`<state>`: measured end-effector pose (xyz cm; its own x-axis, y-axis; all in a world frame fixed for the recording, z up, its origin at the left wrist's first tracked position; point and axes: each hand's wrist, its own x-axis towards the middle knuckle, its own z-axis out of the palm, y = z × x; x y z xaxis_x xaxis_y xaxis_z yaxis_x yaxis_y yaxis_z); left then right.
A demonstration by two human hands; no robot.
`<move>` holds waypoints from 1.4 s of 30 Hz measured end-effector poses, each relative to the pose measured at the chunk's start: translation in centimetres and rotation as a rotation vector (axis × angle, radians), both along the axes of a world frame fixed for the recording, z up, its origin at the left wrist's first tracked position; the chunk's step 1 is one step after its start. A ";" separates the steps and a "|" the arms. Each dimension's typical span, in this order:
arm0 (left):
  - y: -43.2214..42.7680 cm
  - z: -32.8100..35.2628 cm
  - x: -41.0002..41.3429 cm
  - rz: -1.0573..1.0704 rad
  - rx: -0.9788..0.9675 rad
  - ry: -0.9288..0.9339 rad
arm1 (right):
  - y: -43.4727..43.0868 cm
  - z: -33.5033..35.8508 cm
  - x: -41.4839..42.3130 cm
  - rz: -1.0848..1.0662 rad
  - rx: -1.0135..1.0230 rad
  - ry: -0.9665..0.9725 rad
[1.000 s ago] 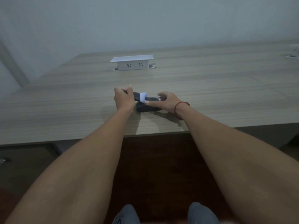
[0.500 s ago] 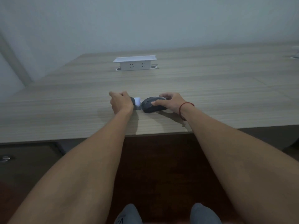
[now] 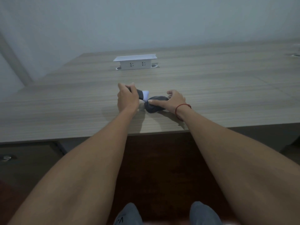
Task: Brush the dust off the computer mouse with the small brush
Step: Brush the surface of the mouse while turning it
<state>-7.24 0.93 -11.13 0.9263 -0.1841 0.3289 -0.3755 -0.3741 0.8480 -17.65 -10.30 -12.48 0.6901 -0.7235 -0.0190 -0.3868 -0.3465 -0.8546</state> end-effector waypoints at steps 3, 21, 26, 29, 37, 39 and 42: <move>-0.6 0.1 -0.6 -0.042 -0.056 0.007 | 0.3 -0.1 -0.1 -0.041 -0.041 -0.006; 0.1 -0.2 0.4 0.056 0.195 0.050 | -0.8 -0.3 0.0 0.054 0.029 -0.037; 0.5 -0.2 0.3 0.061 -0.044 0.033 | 0.2 -0.9 0.4 0.017 -0.173 0.061; -0.3 0.2 -0.3 0.002 -0.158 0.014 | 0.4 -1.2 0.5 -0.006 -0.286 0.111; -0.4 -0.8 0.4 -0.047 0.039 0.104 | 0.2 -1.5 0.3 0.014 -0.323 0.061; -0.1 -0.7 0.6 -0.026 0.029 0.089 | 0.5 -1.1 0.0 0.023 -0.337 0.058; -0.5 0.1 0.1 -0.042 -0.117 0.097 | 0.6 -1.0 -0.1 0.056 -0.355 0.077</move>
